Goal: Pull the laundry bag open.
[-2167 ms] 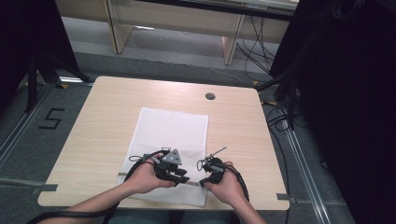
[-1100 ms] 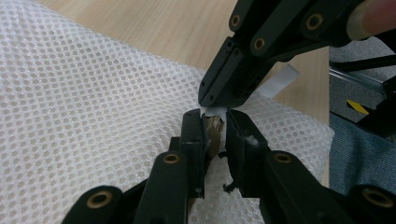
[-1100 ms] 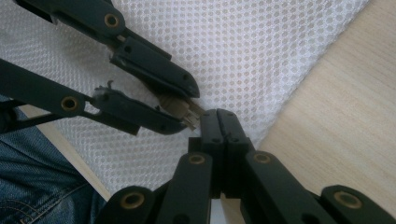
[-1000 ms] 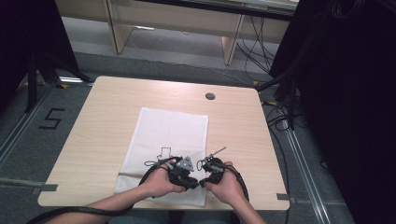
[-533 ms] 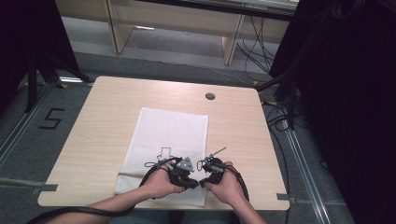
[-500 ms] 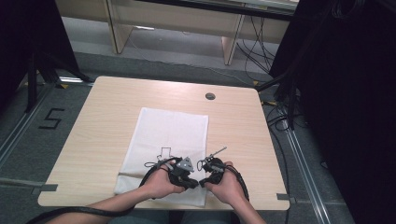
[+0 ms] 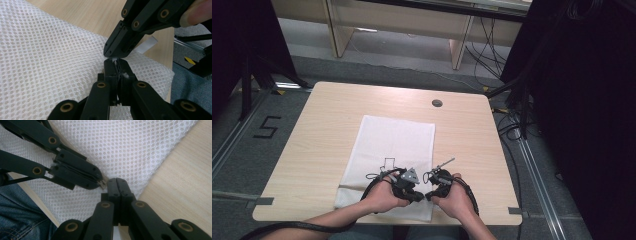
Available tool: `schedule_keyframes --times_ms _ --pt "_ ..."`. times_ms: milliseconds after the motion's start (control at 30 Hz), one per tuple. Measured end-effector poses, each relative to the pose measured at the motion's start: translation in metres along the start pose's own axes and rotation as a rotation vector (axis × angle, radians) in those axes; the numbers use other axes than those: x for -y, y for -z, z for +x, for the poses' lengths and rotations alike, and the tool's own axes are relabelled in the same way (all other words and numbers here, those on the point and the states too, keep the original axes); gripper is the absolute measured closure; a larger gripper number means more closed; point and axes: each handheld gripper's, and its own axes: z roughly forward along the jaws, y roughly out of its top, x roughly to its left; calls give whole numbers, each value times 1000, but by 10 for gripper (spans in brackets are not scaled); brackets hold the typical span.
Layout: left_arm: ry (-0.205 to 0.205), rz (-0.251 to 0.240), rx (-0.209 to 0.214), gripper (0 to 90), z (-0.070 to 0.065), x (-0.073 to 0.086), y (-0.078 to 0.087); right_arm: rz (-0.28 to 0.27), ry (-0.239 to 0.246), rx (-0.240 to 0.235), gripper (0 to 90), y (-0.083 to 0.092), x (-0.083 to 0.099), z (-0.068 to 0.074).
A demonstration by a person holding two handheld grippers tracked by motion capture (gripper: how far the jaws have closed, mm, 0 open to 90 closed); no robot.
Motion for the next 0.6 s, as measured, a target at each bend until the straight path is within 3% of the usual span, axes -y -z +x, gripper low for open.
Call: schedule_keyframes --times_ms 100,300,600 --pt "6 3 6 874 1 -1 2 -10 26 -6 900 0 0 -1" --pt "13 1 1 876 1 0 5 -11 18 0 900 0 1 0" --pt "9 1 -1 877 1 1 7 -16 45 12 900 -2 1 -1"
